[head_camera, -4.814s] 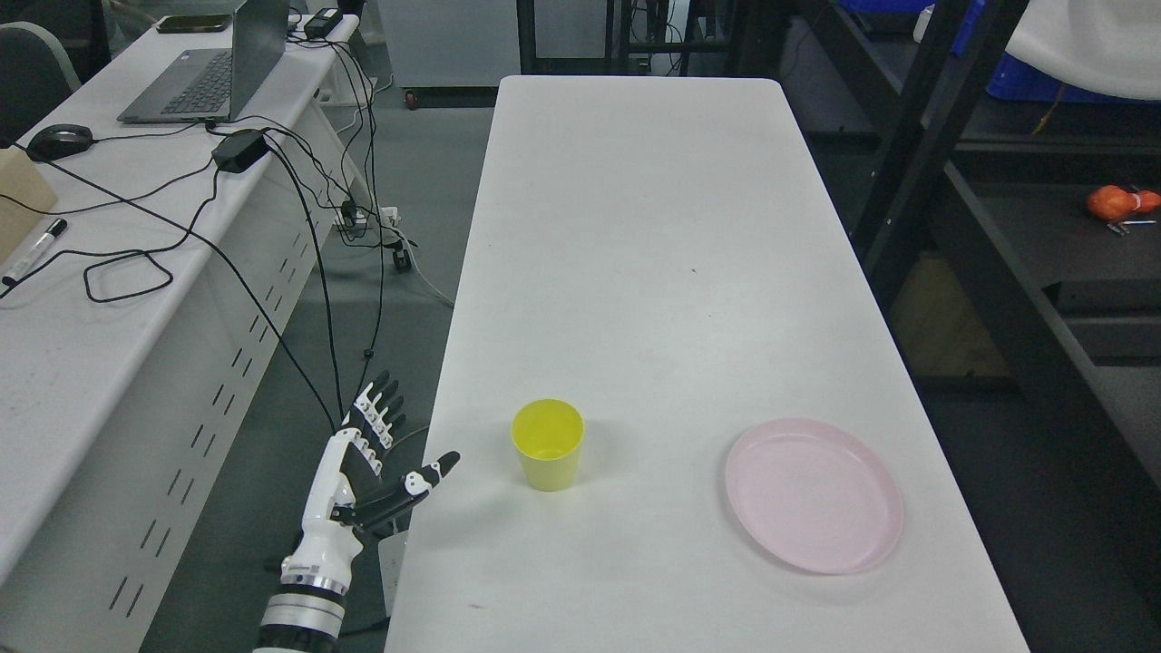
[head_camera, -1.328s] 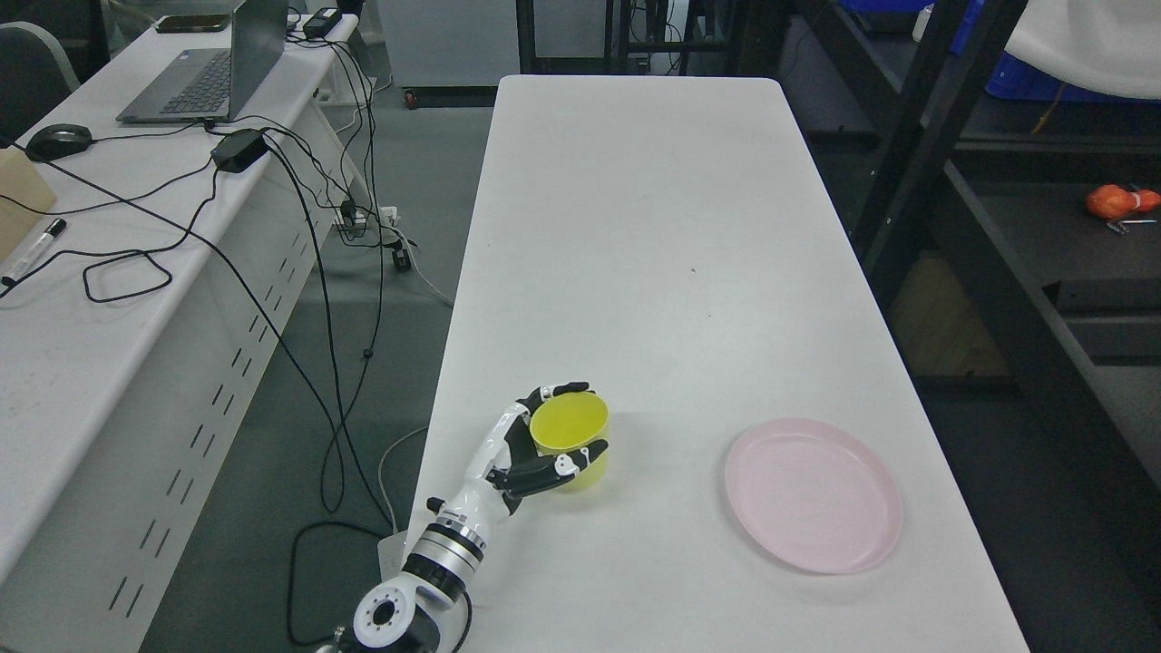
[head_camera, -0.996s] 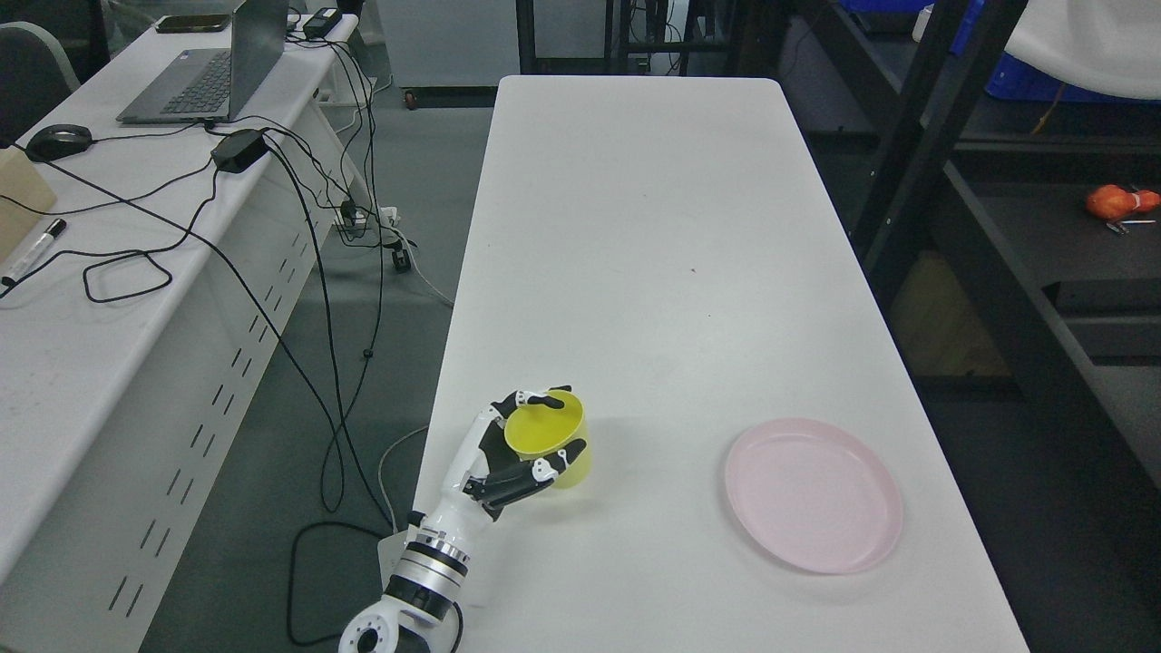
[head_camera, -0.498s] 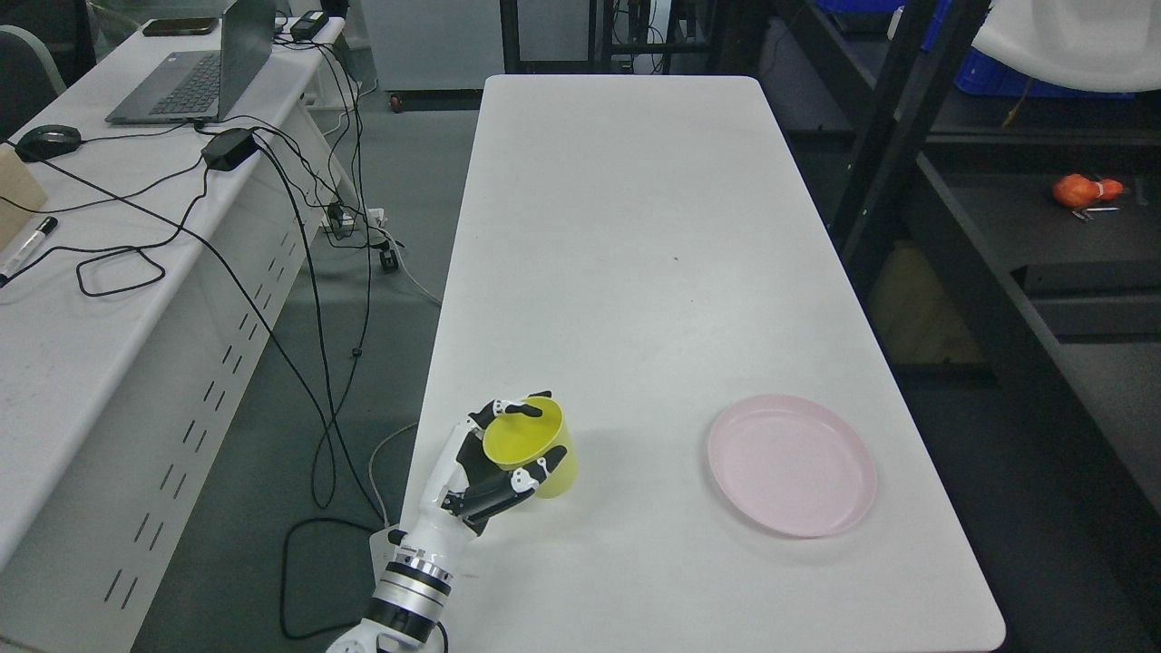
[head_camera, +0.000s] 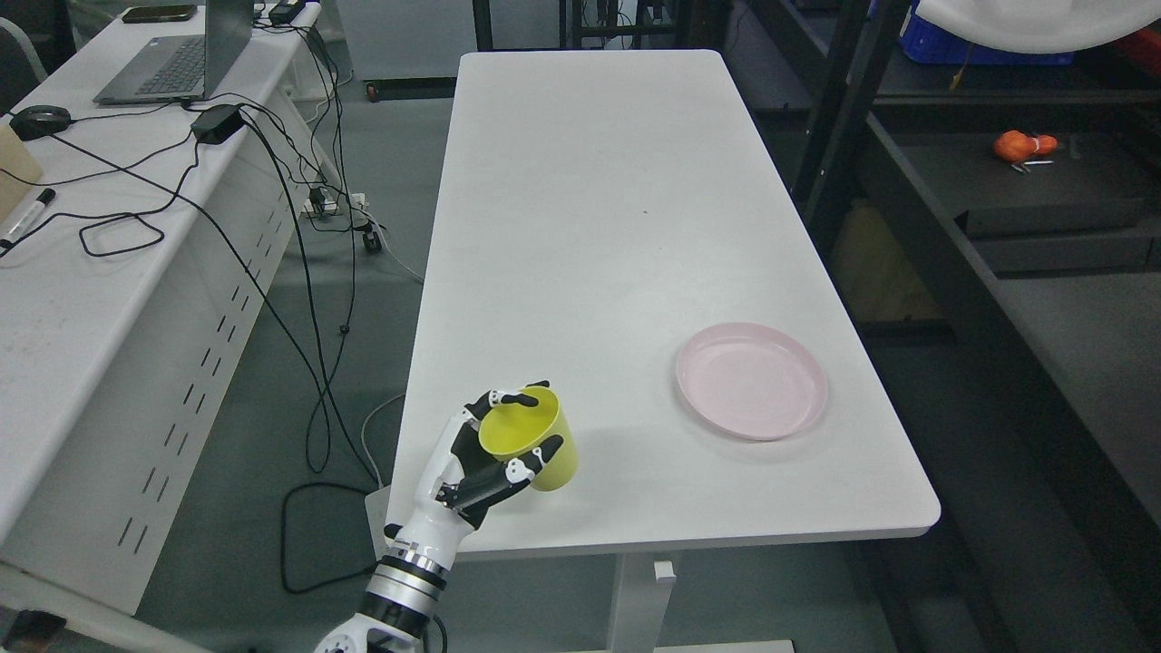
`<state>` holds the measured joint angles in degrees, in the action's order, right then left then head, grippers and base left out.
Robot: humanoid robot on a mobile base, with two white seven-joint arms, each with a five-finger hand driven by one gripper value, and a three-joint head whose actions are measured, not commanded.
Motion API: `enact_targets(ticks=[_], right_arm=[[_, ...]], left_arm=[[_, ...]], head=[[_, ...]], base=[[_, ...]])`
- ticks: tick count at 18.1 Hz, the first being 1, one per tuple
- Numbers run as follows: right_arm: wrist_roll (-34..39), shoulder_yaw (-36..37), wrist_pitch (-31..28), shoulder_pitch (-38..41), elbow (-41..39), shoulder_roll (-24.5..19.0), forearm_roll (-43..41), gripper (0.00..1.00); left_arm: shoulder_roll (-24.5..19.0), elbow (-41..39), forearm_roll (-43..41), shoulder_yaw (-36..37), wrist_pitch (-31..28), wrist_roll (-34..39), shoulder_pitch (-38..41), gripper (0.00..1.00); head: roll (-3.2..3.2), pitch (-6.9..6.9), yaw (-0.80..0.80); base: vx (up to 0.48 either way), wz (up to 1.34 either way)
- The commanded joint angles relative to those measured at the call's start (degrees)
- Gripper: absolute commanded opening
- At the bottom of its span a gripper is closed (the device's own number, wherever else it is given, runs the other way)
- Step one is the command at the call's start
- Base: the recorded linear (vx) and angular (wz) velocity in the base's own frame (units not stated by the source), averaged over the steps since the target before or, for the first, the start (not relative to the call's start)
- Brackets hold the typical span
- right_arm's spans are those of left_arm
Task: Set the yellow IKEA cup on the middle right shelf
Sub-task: 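Lift the cup with the left hand and turn toward the shelves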
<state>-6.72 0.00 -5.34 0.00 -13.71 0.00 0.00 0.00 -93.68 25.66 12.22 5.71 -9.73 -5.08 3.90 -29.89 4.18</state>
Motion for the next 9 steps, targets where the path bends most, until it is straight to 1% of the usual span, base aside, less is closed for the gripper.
enact_targets(ticks=[1, 7, 9], right_arm=[[0.04, -0.97, -0.02, 0.79, 0.00, 1.00, -1.41, 0.99], [0.04, -0.97, -0.02, 0.79, 0.00, 1.00, -1.41, 0.99], [0.04, -0.97, -0.02, 0.79, 0.00, 1.00, -1.41, 0.99]], left_arm=[[-1.00, -3.61, 0.35, 1.84, -0.26, -0.11, 0.51, 0.00], [-1.00, -3.70, 0.44, 2.10, -0.26, -0.11, 0.60, 0.00], [-1.00, -3.70, 0.44, 3.41, -0.26, -0.11, 0.51, 0.00]], head=[[0.00, 0.00, 0.00], [0.00, 0.00, 0.00], [0.00, 0.00, 0.00]], base=[[-0.259, 0.03], [-0.298, 0.00], [-0.348, -0.09]])
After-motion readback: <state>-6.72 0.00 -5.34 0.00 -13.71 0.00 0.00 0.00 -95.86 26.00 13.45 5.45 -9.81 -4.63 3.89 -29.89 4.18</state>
